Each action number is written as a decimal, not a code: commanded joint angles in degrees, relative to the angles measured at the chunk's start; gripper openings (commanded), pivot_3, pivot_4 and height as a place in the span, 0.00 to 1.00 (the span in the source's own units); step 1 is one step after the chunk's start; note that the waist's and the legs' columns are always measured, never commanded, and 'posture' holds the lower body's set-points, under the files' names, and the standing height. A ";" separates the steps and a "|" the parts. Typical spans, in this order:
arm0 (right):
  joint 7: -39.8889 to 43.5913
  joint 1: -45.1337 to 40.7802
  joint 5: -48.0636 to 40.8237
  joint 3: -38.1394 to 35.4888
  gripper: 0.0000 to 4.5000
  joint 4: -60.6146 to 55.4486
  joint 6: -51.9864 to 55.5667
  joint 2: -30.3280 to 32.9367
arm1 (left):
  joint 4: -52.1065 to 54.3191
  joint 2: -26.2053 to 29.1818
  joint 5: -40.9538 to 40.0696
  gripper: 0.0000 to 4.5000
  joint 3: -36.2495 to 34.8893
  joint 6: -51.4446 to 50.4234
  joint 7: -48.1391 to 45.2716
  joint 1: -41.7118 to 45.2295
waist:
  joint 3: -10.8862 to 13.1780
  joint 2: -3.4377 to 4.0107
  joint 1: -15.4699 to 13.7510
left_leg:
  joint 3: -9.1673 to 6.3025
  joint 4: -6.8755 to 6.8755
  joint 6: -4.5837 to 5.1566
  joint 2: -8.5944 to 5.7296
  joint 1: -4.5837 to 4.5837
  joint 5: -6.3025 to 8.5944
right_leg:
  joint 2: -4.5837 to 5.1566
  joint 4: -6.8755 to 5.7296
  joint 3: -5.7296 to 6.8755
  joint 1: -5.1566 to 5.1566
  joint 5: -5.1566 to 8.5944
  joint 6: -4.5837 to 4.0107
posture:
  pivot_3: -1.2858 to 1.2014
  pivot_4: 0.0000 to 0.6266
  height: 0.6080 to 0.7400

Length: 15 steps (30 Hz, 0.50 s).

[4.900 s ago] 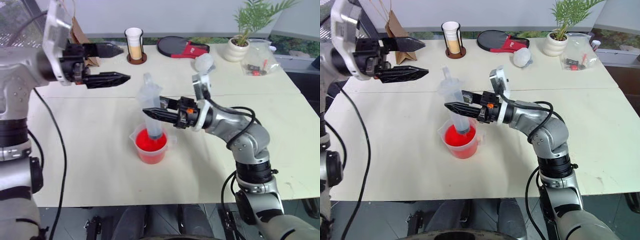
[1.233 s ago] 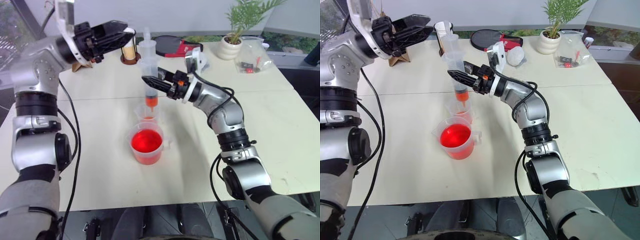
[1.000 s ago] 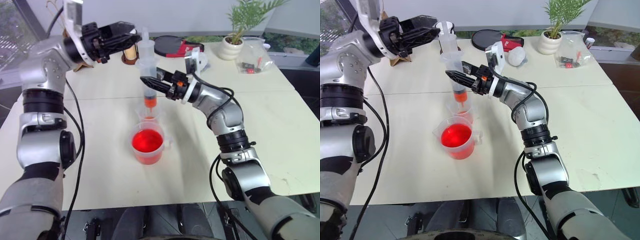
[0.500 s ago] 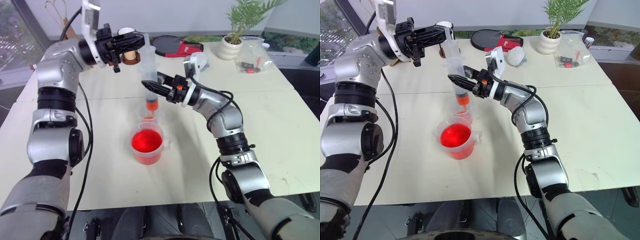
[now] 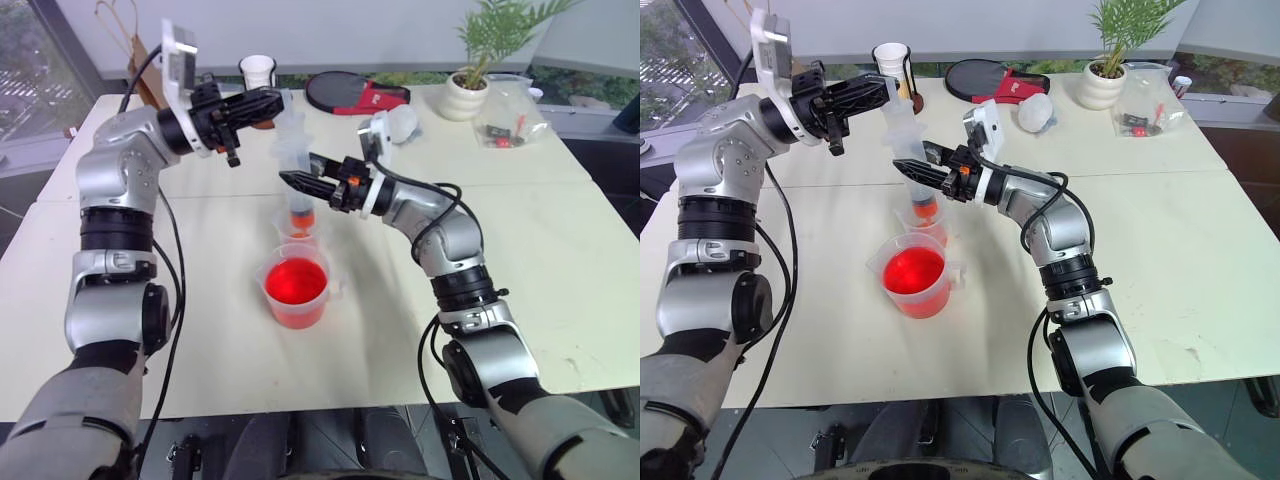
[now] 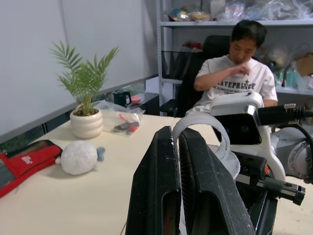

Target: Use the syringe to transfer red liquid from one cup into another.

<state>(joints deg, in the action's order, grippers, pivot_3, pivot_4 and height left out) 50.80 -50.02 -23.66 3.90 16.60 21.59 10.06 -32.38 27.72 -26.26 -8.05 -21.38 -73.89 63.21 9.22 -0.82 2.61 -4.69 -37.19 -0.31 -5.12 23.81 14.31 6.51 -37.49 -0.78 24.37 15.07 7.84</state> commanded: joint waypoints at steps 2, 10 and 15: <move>-0.69 -6.32 -2.74 -2.27 0.32 -8.20 -2.19 -1.27 | 1.54 -2.61 1.62 0.02 4.26 -0.35 -0.52 -3.99 | 0.00 0.00 0.01 | 0.00 0.01 0.00 0.00 0.00 0.00 | 0.00 0.00 0.00 0.00 0.00 0.00 | 0.52 0.24 0.99; -1.63 -7.52 -3.66 -3.08 0.32 -9.09 -1.87 -1.67 | 2.10 -3.75 2.60 0.02 5.80 -0.11 -0.53 -5.80 | 0.00 0.00 -0.03 | 0.00 0.00 -0.01 0.00 0.00 -0.01 | 0.00 0.00 0.00 0.00 0.00 0.00 | 0.52 0.24 0.99; -1.89 -7.99 -4.05 -3.37 0.32 -9.64 -1.52 -1.57 | 1.25 -3.79 3.93 0.02 6.27 1.10 -0.57 -6.38 | 0.00 0.00 -0.01 | 0.00 0.00 -0.01 0.01 0.00 -0.01 | 0.00 0.00 0.00 0.00 0.00 0.00 | 0.52 0.24 0.99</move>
<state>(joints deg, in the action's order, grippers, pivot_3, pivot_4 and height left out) 49.71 -50.19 -23.70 3.83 15.94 22.79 10.18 -30.30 25.77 -25.33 -7.95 -19.21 -72.67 59.14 9.22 -0.82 2.60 -4.69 -37.19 -0.32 -5.11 23.81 14.31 6.50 -37.49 -0.77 24.37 15.07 7.84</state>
